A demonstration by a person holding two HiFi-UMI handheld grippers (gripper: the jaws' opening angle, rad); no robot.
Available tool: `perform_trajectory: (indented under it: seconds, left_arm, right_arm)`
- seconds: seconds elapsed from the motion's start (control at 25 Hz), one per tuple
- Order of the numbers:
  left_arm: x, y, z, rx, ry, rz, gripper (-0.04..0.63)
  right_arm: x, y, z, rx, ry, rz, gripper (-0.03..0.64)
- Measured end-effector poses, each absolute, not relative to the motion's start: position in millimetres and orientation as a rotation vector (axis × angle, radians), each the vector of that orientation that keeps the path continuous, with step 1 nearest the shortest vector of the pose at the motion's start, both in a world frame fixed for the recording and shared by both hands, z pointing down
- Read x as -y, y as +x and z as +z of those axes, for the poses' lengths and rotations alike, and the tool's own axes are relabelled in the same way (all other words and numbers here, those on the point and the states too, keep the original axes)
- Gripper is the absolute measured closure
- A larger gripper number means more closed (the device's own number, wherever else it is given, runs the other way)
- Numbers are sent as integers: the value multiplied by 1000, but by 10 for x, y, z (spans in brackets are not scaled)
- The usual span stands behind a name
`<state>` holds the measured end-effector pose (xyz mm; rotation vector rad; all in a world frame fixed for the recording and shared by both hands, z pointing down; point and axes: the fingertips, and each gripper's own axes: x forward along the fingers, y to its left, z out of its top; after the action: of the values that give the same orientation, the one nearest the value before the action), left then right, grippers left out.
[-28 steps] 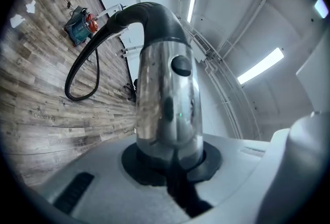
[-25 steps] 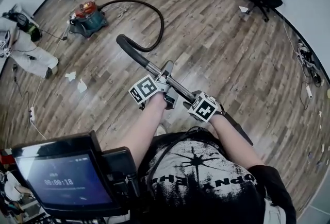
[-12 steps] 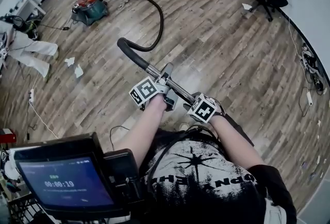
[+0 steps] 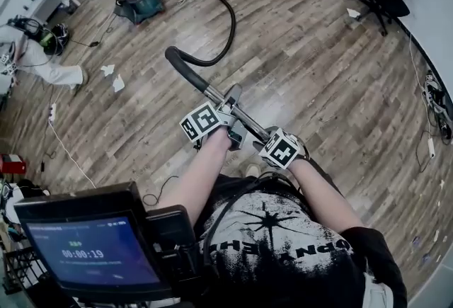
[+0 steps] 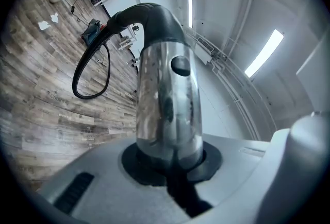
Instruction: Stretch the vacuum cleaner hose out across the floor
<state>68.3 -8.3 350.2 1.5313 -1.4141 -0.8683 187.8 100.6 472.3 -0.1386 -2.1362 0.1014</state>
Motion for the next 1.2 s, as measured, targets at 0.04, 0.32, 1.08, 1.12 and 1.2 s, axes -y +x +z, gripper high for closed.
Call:
perform_trajectory:
  seconds: [0.04, 0.32, 1.08, 1.12, 1.2]
  left_arm:
    - [60, 685, 3492, 1416, 1534, -869, 558]
    - [-263, 738, 3473, 1417, 1540, -855, 558]
    - [-1624, 1070, 3487, 1389, 1548, -820, 558]
    - [-1679, 1114, 3489, 1382, 1551, -821, 558]
    - [-1769, 1210, 3485, 1368, 1556, -820, 558]
  right_arm:
    - [-1026, 1877, 4718, 2139, -139, 98, 529]
    - [-1367, 1927, 4705, 2141, -120, 112, 529]
    - [-2728, 2222, 4715, 2118, 0, 80, 534]
    - [-2789, 2261, 4716, 2117, 4, 82, 534]
    - [-2890, 2341, 4710, 2119, 10, 84, 534]
